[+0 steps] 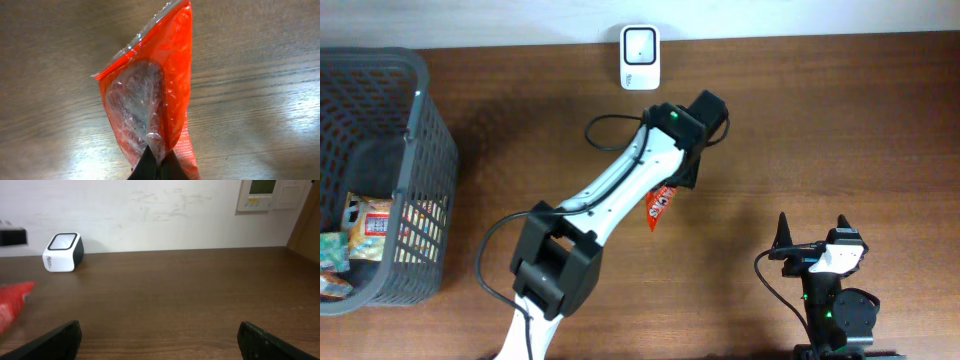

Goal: Scan the item barcode
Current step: 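Carry the red bag to the table center and release it, then reach the left gripper into the basket and grasp the yellow snack bag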

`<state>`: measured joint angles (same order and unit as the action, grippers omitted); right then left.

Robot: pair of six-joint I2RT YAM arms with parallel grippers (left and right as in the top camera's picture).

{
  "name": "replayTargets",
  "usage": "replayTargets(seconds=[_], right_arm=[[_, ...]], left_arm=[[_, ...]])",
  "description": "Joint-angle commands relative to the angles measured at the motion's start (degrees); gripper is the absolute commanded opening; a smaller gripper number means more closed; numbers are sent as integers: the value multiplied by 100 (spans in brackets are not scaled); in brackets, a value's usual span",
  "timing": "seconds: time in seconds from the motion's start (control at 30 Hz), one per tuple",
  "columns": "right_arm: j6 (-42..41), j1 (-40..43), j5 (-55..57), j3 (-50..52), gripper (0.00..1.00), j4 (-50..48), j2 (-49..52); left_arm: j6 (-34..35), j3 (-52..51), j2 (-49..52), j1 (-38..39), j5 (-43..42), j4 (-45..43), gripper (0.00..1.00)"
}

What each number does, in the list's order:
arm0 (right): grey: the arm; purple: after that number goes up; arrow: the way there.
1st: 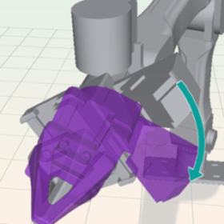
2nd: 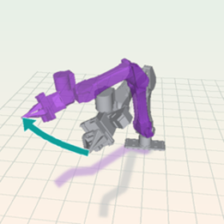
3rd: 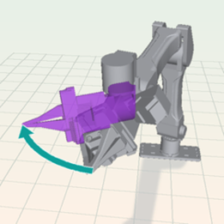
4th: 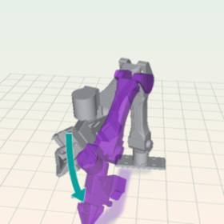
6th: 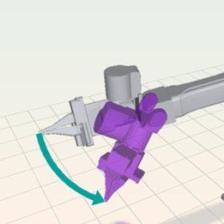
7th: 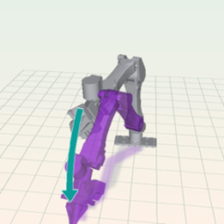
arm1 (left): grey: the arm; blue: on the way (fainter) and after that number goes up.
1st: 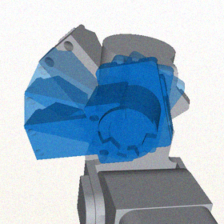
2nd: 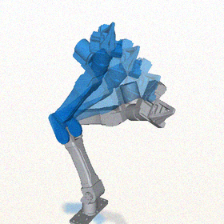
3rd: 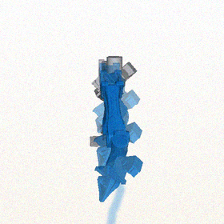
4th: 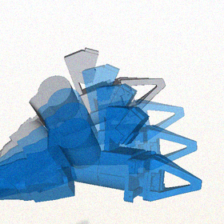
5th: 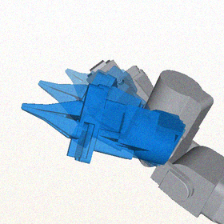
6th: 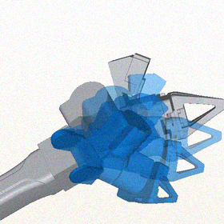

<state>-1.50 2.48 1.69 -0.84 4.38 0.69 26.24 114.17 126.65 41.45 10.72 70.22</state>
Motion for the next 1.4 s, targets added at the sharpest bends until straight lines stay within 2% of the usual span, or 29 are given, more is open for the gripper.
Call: replayTargets(seconds=[0.0,0.1,0.27,0.47,0.53,0.57,0.6,0.7,0.87,1.0,1.1,1.23,1.37], right_arm=[[-28,17,48,52,99,9,-50],[-28,17,48,52,99,9,-50],[-28,17,48,52,99,9,-50],[-28,17,48,52,99,9,-50],[-26,17,48,52,98,9,-50],[-28,17,48,52,99,9,-50],[-28,17,48,52,99,9,-50],[-28,17,48,52,98,9,-50],[-28,17,48,52,98,9,-50],[-28,17,48,52,99,9,-50],[-28,17,48,52,98,9,-50],[-28,17,48,52,99,9,-50],[-28,17,48,52,99,9,-50]], left_arm=[[-42,24,-2,68,-4,-35,45],[-44,28,-2,79,-251,-31,69],[-44,660,-66,-55,-240,485,70],[-44,3488,-90,-811,-236,1967,72],[-42,4564,-90,-1261,-225,2326,79],[-39,5042,-90,-1510,-212,2479,86],[-13,5582,-90,-1838,-210,2656,99],[-57,6553,-256,-2968,-258,2649,99],[63,6457,-798,-4798,-289,2651,99],[63,6317,-1021,-5930,-306,2649,99],[63,5910,-1045,-6634,-629,2649,99],[74,4697,-1054,-6968,-595,2649,99],[601,3189,-1051,-7051,-181,2634,99]])
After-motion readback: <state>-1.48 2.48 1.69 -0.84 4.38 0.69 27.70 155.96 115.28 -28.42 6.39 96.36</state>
